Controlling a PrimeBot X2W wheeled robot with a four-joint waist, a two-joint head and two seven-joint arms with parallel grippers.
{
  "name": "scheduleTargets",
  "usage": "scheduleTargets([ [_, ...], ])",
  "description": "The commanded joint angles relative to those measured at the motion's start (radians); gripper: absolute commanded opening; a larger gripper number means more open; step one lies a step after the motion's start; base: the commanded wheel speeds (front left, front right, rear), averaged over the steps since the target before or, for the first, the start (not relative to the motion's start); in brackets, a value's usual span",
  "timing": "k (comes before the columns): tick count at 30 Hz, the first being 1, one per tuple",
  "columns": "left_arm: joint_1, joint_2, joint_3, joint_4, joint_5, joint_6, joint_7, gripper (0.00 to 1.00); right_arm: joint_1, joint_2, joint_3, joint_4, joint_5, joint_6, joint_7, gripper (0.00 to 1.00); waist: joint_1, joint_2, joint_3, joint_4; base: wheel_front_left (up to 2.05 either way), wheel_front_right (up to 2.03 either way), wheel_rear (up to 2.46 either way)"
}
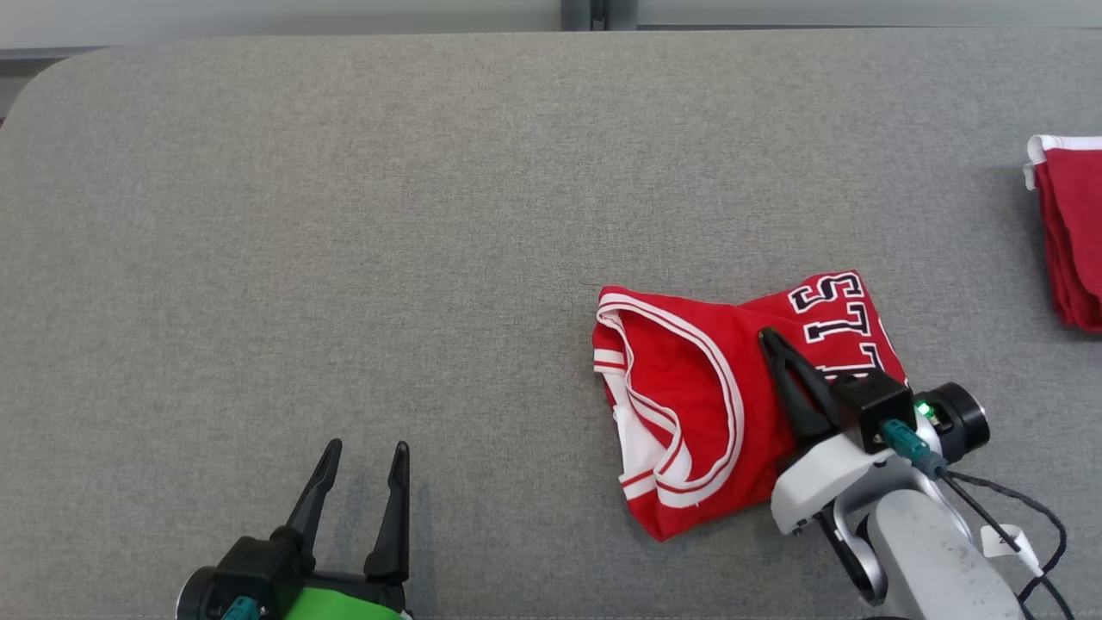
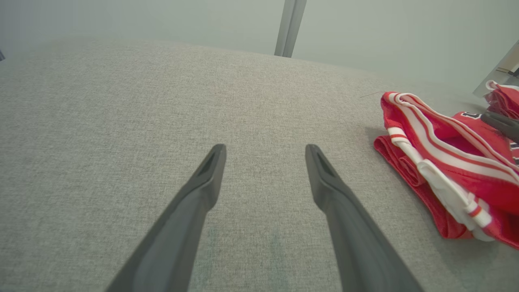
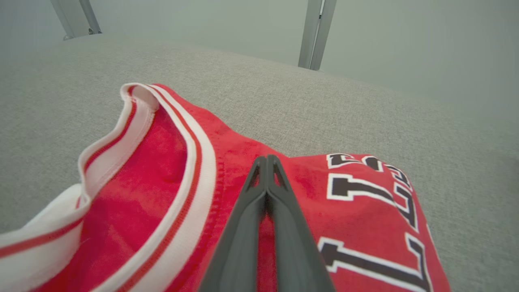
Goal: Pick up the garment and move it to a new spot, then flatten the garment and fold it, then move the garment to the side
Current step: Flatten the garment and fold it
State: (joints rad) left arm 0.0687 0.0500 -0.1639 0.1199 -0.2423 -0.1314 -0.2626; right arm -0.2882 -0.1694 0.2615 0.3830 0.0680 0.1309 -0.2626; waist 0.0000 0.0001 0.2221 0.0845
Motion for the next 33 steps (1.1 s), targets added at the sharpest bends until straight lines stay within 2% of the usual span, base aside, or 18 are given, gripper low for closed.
scheduleTargets([
  [1,-0.018,0.001,0.000,0.000,0.008,0.002,-0.003,1.00,0.015,0.011,0.003,0.007,-0.005,0.000,-0.002,0.00,0.0000,-0.0001,0.016,0.016,0.00,0.00,0.00],
  [7,-0.038,0.001,-0.010,0.000,-0.004,0.002,-0.003,1.00,0.009,0.065,0.023,0.052,-0.033,-0.001,-0.002,0.00,0.0000,-0.0001,0.046,0.040,0.00,0.00,0.00],
  [14,-0.051,0.001,-0.020,0.005,-0.017,0.003,-0.003,1.00,-0.002,0.102,0.107,0.056,-0.044,-0.001,-0.002,0.00,0.0000,-0.0001,0.056,0.057,0.00,0.00,0.00],
  [21,-0.051,0.001,-0.025,0.008,-0.027,0.007,-0.003,1.00,-0.014,0.112,0.180,0.086,-0.029,-0.001,-0.002,0.00,0.0000,-0.0001,0.049,0.074,0.00,0.00,0.00],
  [31,-0.040,0.001,-0.030,0.008,-0.040,0.016,-0.003,1.00,-0.029,0.117,0.195,0.121,-0.012,-0.001,-0.002,0.00,0.0000,-0.0001,0.033,0.074,0.00,0.00,0.00],
  [33,-0.027,0.001,-0.027,0.012,-0.036,0.016,-0.003,1.00,-0.019,0.117,0.186,0.090,-0.002,-0.001,-0.002,0.00,0.0000,-0.0001,0.006,0.066,0.00,0.00,0.00],
])
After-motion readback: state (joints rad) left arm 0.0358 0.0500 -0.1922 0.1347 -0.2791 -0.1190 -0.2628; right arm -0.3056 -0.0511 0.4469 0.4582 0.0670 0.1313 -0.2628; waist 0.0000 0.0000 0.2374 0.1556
